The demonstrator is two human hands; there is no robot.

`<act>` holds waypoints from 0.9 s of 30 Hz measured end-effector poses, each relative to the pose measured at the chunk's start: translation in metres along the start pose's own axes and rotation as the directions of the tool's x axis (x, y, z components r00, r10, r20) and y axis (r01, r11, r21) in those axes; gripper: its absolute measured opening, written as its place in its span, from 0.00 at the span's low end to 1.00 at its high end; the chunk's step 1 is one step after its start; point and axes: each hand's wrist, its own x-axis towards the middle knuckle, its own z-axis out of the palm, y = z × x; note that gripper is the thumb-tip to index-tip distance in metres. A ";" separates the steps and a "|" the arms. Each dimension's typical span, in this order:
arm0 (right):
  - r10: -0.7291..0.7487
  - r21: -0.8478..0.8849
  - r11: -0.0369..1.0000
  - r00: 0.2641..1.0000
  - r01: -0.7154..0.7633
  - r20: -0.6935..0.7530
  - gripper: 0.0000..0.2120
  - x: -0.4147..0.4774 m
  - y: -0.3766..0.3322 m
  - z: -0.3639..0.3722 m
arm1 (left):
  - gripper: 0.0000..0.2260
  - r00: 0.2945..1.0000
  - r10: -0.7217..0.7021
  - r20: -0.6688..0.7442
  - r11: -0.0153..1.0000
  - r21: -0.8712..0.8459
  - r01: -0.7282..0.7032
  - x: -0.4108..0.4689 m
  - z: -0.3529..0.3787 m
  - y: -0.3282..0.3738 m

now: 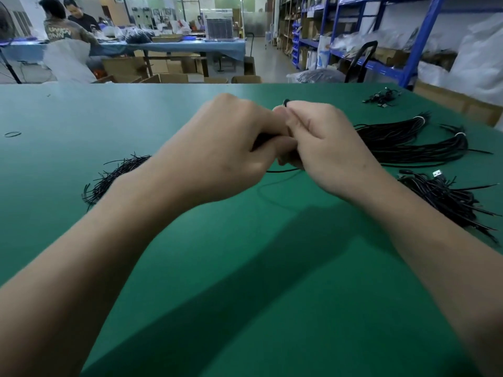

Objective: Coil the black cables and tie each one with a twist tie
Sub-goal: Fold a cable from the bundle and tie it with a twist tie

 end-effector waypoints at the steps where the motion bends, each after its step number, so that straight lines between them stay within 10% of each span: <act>1: 0.006 0.038 0.999 0.999 -0.007 0.035 0.23 0.000 -0.001 0.000 | 0.12 1.000 -0.010 -0.015 1.000 -0.013 0.010 0.000 -0.005 -0.001; 9: -0.040 0.590 0.727 0.837 -0.350 0.546 0.23 -0.007 -0.018 -0.021 | 0.16 0.969 -0.104 -0.223 0.964 -0.264 0.042 -0.003 -0.019 -0.021; 18: -0.042 0.877 0.371 0.938 -0.305 0.344 0.16 0.002 -0.027 -0.032 | 0.11 0.959 -0.266 -0.100 0.780 -0.607 0.153 -0.001 0.034 -0.012; 27: 0.247 0.679 0.732 0.952 -0.063 -0.179 0.17 0.006 -0.017 -0.015 | 0.11 0.985 -0.161 0.054 0.948 -0.269 0.170 -0.002 0.037 0.007</act>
